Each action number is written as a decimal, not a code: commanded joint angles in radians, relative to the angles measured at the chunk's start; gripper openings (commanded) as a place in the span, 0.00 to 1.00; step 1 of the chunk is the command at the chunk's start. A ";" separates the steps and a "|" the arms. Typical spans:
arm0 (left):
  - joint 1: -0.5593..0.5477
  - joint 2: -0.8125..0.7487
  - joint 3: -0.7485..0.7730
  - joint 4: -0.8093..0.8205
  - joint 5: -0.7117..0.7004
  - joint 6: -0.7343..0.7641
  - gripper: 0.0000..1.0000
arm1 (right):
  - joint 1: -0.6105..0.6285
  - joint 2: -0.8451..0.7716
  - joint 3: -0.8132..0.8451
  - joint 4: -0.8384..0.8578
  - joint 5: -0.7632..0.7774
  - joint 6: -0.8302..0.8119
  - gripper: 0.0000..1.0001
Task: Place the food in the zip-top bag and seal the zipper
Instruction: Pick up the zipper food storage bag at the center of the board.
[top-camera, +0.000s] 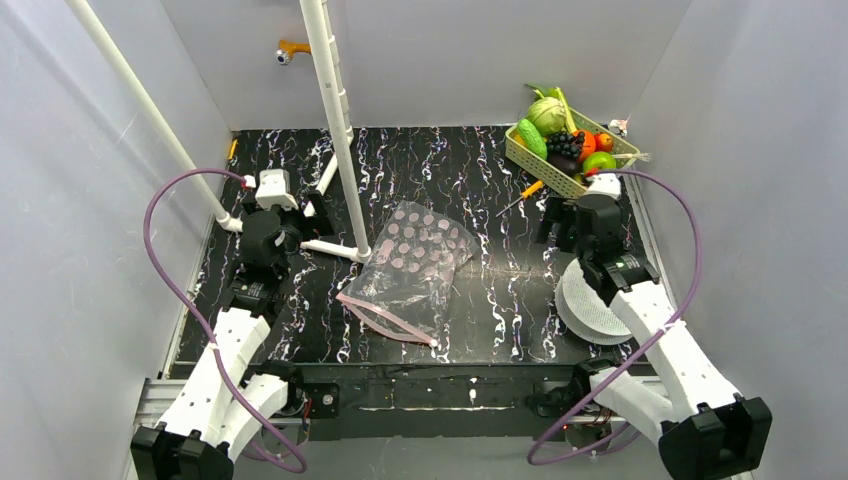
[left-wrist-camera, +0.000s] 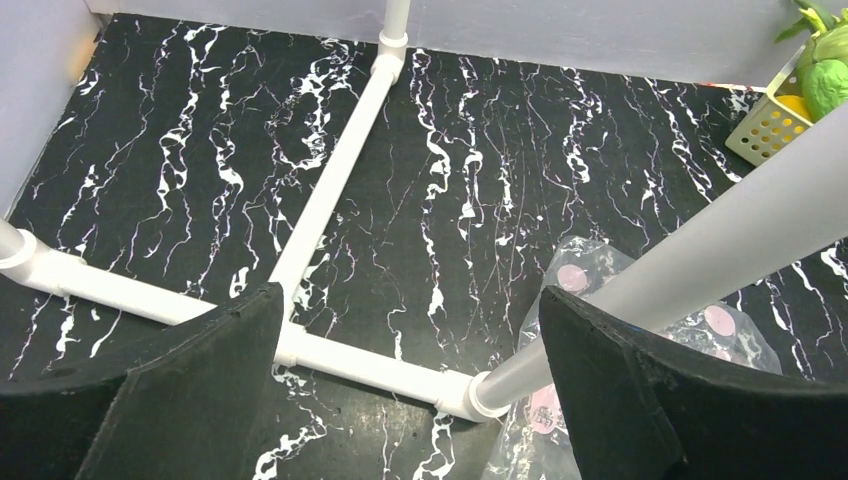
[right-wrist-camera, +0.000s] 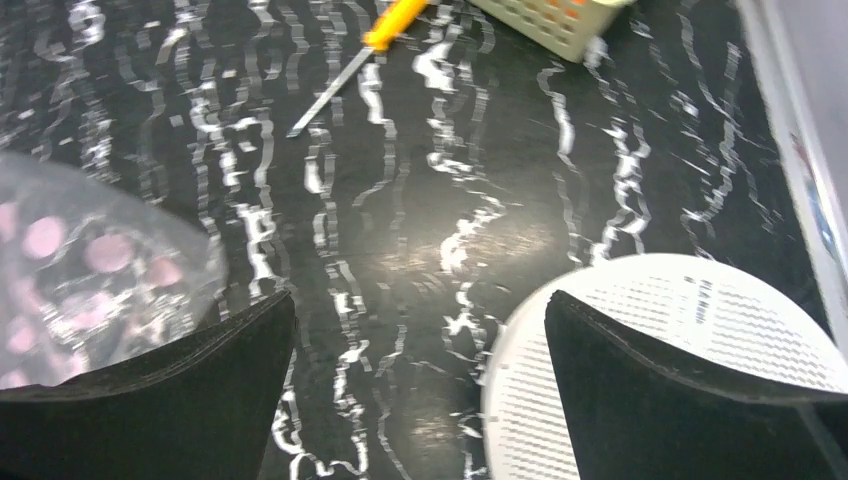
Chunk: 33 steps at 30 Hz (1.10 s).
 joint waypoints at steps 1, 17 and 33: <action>0.001 -0.005 0.036 0.039 -0.009 -0.008 0.99 | 0.167 0.034 0.097 0.045 0.124 0.007 1.00; -0.017 0.012 0.040 0.017 -0.049 -0.010 0.99 | 0.950 0.386 0.238 0.080 0.345 -0.181 1.00; -0.018 0.043 0.068 -0.023 -0.081 -0.027 0.99 | 1.412 0.935 0.532 -0.018 0.914 -0.111 1.00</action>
